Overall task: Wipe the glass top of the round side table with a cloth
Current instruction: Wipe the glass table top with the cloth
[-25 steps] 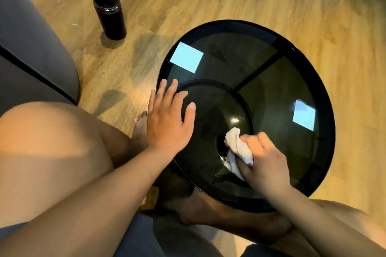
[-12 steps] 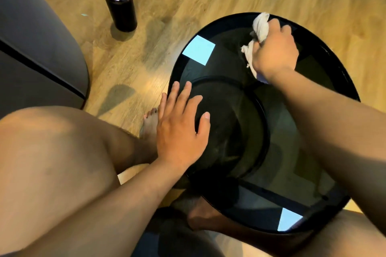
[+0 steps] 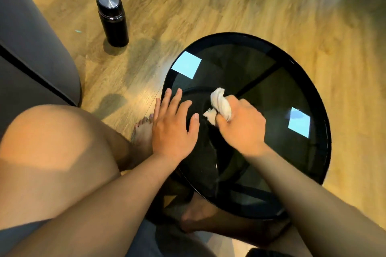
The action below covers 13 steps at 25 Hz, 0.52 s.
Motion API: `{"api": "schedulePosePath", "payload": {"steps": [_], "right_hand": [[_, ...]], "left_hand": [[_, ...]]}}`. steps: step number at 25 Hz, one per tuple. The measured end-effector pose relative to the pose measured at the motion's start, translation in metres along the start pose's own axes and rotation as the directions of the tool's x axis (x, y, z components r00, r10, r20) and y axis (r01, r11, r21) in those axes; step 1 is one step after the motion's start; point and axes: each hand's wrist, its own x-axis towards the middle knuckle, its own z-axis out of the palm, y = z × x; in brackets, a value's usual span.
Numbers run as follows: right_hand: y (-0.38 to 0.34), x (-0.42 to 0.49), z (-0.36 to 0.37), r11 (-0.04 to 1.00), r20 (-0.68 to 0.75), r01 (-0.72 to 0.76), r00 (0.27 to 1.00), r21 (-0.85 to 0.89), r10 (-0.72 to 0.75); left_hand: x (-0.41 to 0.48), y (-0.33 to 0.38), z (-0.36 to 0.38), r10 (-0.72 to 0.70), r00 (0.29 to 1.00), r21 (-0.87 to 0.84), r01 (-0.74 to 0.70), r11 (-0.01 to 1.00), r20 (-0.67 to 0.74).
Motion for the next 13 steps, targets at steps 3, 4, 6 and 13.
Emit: {"api": "schedulePosePath", "payload": {"steps": [3,4,6,13], "right_hand": [[-0.006,-0.093,-0.008,0.985,0.049,0.117,0.991,0.125,-0.124],[-0.004,-0.119,-0.009,0.969,0.048,0.188,0.979,0.16,-0.198],[0.008,-0.147,-0.012,0.941,0.094,0.241,0.958,0.238,-0.269],[0.049,-0.111,-0.069,0.252,0.305,-0.332,0.942,0.909,0.141]], "left_hand": [[0.0,-0.001,0.001,-0.016,1.0,-0.008,0.016,1.0,0.024],[0.0,-0.001,0.002,-0.024,0.999,-0.013,0.024,1.0,0.026],[0.0,0.001,0.001,-0.022,1.0,-0.015,0.023,1.0,0.022],[-0.002,0.006,-0.004,-0.016,1.0,-0.021,0.016,1.0,-0.002]]}}
